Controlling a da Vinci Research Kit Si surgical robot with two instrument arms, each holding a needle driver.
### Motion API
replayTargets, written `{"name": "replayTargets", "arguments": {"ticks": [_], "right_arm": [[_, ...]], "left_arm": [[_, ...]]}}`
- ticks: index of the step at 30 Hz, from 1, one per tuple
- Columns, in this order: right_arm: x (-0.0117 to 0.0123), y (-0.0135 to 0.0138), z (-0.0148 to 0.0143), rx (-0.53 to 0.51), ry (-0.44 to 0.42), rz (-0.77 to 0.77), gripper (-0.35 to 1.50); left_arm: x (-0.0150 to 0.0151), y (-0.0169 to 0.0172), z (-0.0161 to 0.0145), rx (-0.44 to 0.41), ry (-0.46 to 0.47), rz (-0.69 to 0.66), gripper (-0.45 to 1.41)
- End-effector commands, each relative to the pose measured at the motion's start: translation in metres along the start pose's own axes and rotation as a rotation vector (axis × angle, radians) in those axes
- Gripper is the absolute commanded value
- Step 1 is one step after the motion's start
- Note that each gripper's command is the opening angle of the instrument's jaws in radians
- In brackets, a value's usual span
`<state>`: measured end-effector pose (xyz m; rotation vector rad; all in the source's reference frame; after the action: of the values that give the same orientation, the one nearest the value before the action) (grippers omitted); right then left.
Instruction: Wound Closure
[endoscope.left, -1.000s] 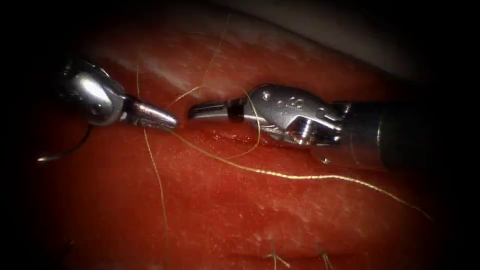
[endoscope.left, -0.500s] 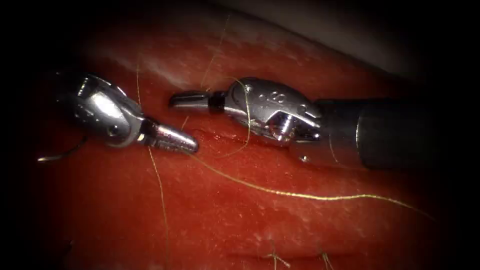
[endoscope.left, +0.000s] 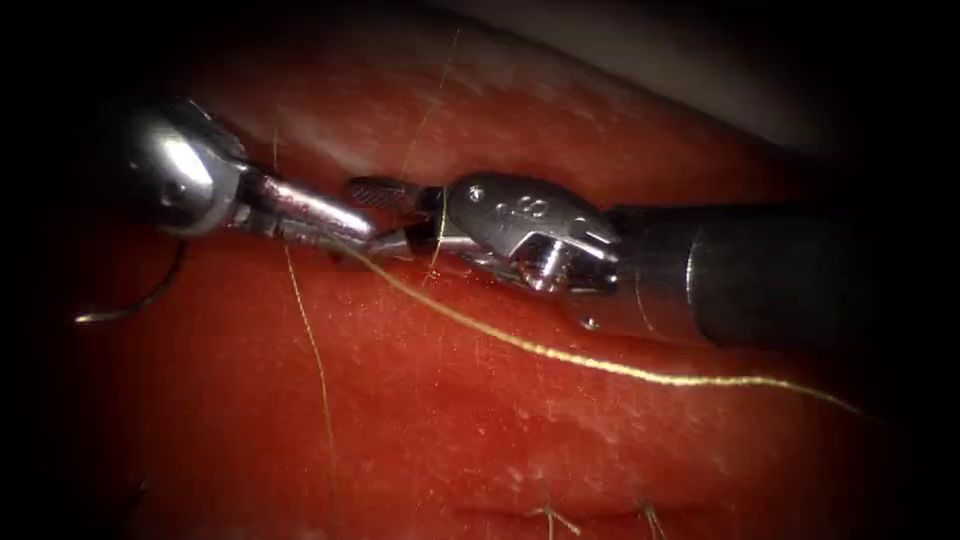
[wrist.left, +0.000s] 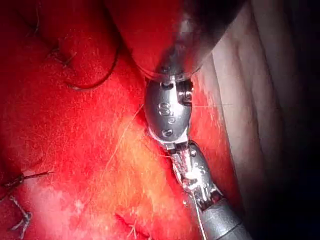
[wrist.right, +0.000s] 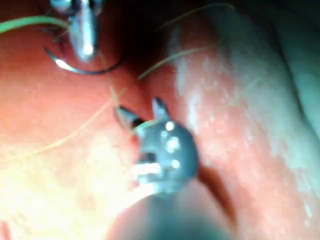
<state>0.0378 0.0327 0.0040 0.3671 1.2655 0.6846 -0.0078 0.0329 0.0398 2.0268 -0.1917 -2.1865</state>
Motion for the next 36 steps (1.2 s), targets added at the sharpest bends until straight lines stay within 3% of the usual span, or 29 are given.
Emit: {"name": "replayTargets", "arguments": {"ticks": [1, 7, 13, 21, 22, 24, 31, 36], "right_arm": [[0.0, -0.0001, 0.001, 0.016, 0.001, -0.003, 0.76], [-0.0004, -0.0008, 0.0013, 0.051, -0.007, -0.009, 0.72], [-0.0005, -0.0015, 0.0013, 0.102, -0.011, -0.013, 0.67], [-0.0006, -0.0021, 0.0016, 0.138, -0.011, -0.017, 0.66], [-0.0007, -0.0018, 0.001, 0.148, -0.01, -0.018, 0.51], [-0.0006, -0.0015, 0.0004, 0.152, -0.007, -0.018, 0.51], [-0.0005, -0.0014, -0.0002, 0.208, 0.108, 0.059, 0.41], [-0.0007, -0.0012, -0.0002, 0.256, 0.14, 0.111, 0.27]], "left_arm": [[-0.001, -0.0002, 0.001, 0.003, 0.015, -0.002, -0.35], [-0.0033, -0.0017, 0.0021, -0.02, 0.06, -0.008, -0.35], [-0.0076, -0.0035, 0.0002, -0.035, 0.074, -0.003, -0.35], [-0.0101, -0.0034, 0.0005, -0.026, 0.085, -0.004, -0.35], [-0.0104, -0.0032, 0.0006, -0.026, 0.092, -0.002, -0.35], [-0.0104, -0.0032, 0.0003, -0.02, 0.103, -0.002, -0.35], [-0.0118, -0.0023, 0.0, -0.031, 0.12, 0.009, -0.35], [-0.0122, -0.0018, 0.0002, -0.043, 0.156, 0.014, -0.35]]}}
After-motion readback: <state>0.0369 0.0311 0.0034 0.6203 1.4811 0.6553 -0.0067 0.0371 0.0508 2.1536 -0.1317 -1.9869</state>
